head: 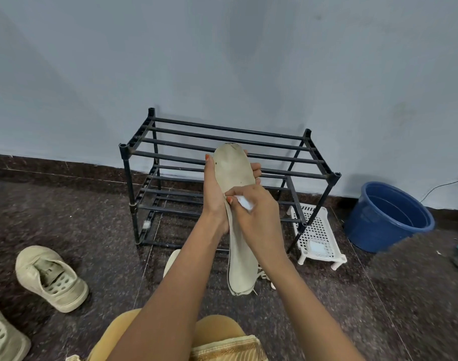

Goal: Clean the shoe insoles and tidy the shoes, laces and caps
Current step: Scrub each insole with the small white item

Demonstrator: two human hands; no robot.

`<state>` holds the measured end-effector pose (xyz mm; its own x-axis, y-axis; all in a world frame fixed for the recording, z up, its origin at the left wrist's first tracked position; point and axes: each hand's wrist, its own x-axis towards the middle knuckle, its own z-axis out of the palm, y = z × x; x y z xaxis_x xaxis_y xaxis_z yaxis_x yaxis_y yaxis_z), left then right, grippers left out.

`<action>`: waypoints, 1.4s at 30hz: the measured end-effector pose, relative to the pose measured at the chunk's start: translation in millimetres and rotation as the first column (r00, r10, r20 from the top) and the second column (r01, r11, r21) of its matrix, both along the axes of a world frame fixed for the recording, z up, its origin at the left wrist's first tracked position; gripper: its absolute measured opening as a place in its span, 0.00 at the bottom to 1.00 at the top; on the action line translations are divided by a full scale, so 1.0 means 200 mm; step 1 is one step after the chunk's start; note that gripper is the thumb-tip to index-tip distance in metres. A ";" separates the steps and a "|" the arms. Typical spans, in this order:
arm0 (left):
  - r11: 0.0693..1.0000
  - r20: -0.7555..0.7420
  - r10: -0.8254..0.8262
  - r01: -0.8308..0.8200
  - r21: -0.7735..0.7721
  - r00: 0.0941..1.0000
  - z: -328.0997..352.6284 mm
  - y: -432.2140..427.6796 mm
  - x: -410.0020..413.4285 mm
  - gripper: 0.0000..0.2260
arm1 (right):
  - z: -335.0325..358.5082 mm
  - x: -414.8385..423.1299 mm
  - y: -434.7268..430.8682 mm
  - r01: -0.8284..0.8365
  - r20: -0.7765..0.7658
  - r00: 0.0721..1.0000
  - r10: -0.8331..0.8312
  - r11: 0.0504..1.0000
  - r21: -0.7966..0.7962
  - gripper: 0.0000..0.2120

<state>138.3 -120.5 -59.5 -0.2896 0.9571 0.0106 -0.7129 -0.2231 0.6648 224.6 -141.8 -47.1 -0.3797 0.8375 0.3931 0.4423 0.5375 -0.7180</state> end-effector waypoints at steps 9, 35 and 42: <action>0.998 0.027 -0.054 0.053 0.027 0.998 0.01 -0.01 0.00 0.29 | -0.03 -0.02 0.10 0.189 0.049 0.976 -0.214 0.933 0.307 0.05; 0.999 0.057 0.030 -0.031 0.023 0.998 0.02 -0.01 0.00 0.30 | -0.06 0.02 0.13 0.203 0.081 0.967 -0.240 0.926 0.317 0.05; 0.996 0.086 0.079 -0.082 0.029 0.993 0.02 0.00 -0.01 0.29 | -0.06 0.00 0.07 0.079 0.045 0.995 -0.085 0.989 0.126 0.06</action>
<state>136.9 -120.4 -56.1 -0.3666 0.9303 0.0134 -0.7455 -0.3023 0.5940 225.5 -127.2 -59.4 -0.3338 0.8126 0.4778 0.5221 0.5814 -0.6240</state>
